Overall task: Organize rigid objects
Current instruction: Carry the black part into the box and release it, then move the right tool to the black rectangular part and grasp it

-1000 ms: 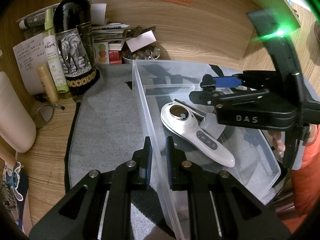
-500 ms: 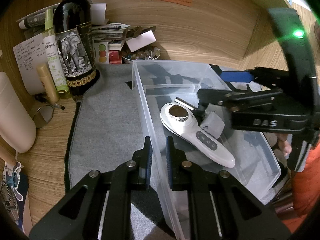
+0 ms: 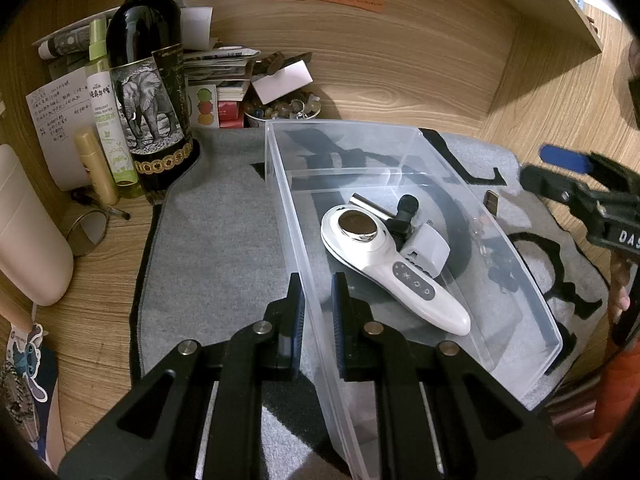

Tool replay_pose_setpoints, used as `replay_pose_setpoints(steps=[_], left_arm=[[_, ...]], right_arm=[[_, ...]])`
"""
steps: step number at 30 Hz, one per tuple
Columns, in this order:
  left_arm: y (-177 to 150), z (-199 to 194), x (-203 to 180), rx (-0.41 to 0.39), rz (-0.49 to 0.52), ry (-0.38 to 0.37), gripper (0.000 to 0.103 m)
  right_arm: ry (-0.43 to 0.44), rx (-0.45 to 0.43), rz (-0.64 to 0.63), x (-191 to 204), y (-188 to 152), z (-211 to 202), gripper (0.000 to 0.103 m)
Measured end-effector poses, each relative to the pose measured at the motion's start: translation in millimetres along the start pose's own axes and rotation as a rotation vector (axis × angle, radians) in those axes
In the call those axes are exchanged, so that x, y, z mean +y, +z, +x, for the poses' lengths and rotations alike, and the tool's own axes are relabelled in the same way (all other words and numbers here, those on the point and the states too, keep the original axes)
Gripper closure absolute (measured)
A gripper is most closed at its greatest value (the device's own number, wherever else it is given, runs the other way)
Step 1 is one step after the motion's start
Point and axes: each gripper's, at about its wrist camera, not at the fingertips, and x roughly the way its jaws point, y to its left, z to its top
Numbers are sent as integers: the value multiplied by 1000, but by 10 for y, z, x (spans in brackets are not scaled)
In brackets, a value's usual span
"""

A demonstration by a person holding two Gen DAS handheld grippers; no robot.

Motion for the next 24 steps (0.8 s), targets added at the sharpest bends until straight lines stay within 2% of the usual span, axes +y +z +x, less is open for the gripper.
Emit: replay_pose_setpoints(steps=[7, 14, 20, 21, 22, 24], left_arm=[[-2, 1, 1, 0, -1, 0, 91], [-6, 1, 9, 0, -2, -2, 91], [-8, 2, 14, 0, -1, -1, 91], [-4, 5, 15, -1, -2, -1, 91], [-3, 5, 14, -1, -2, -1, 91], [-8, 3, 15, -1, 0, -1, 91]], right_arm=[[-51, 98, 90, -265, -398, 51, 27], [-6, 251, 177, -318, -907, 275, 27], [50, 306, 196, -232, -1069, 437, 28], [37, 295, 187, -205, -1071, 436, 28], [27, 289, 169, -170, -1065, 442, 30], [33, 278, 153, -128, -1047, 438, 42]])
